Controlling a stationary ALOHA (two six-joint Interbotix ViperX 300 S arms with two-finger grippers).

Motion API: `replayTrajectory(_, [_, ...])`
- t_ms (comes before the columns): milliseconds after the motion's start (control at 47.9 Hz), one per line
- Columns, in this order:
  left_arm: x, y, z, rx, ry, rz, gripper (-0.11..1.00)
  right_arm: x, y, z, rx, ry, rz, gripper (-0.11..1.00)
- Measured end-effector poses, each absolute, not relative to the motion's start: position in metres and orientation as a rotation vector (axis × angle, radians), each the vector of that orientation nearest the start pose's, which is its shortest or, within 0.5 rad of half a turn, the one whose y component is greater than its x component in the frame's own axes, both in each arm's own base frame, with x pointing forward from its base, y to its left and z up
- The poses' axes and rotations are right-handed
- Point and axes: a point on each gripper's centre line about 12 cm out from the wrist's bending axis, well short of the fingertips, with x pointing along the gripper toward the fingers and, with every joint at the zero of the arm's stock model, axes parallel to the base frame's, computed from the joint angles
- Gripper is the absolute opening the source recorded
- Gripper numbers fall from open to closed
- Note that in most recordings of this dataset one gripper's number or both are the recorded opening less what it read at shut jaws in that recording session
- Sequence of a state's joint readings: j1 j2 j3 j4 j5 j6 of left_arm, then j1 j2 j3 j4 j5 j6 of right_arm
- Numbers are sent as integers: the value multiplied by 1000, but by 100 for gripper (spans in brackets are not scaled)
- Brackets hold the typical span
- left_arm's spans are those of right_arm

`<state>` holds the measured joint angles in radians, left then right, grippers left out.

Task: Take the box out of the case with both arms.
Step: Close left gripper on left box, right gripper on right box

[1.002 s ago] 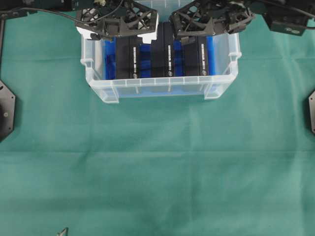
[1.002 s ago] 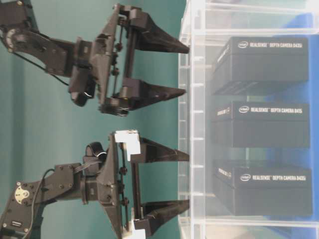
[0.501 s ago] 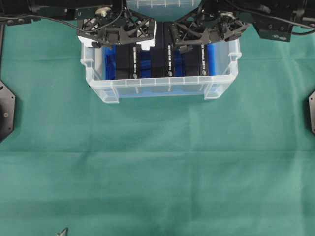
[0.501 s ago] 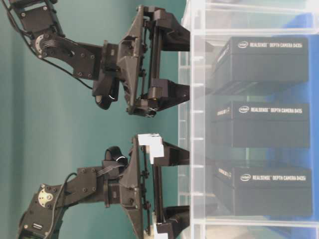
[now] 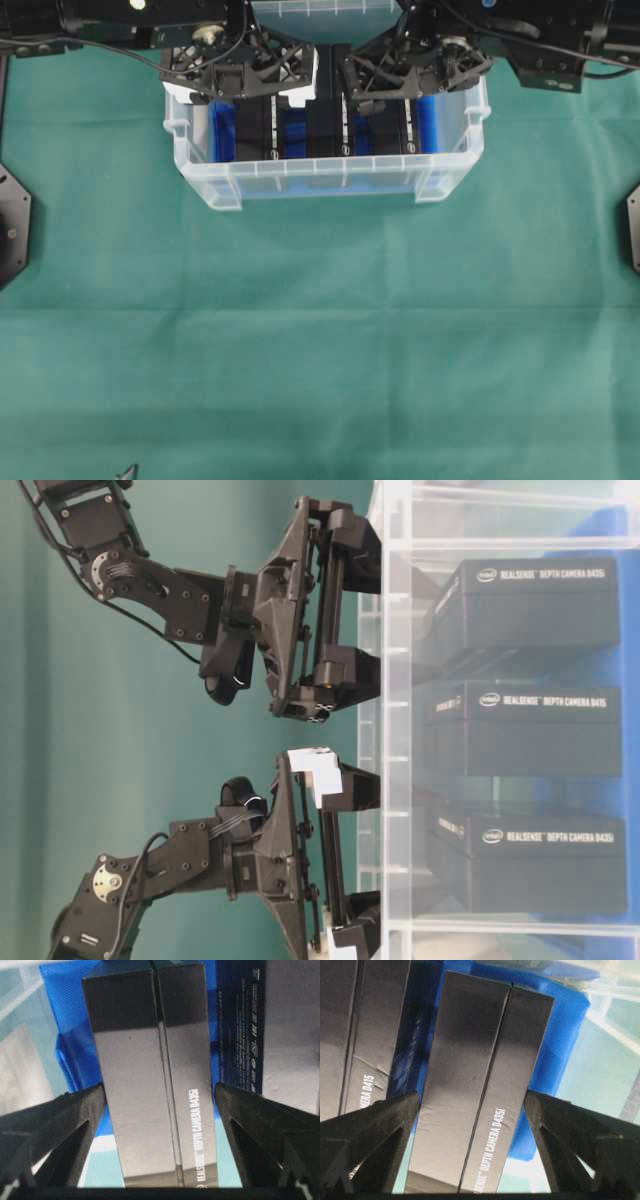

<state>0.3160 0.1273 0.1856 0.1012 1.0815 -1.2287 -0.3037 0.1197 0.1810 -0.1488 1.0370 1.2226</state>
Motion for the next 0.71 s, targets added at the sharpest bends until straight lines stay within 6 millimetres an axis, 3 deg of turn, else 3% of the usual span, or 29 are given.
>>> replayTrajectory(710, [378, 131, 205, -1122, 1057, 1136, 89, 386, -133, 209, 1102, 998, -1113, 95])
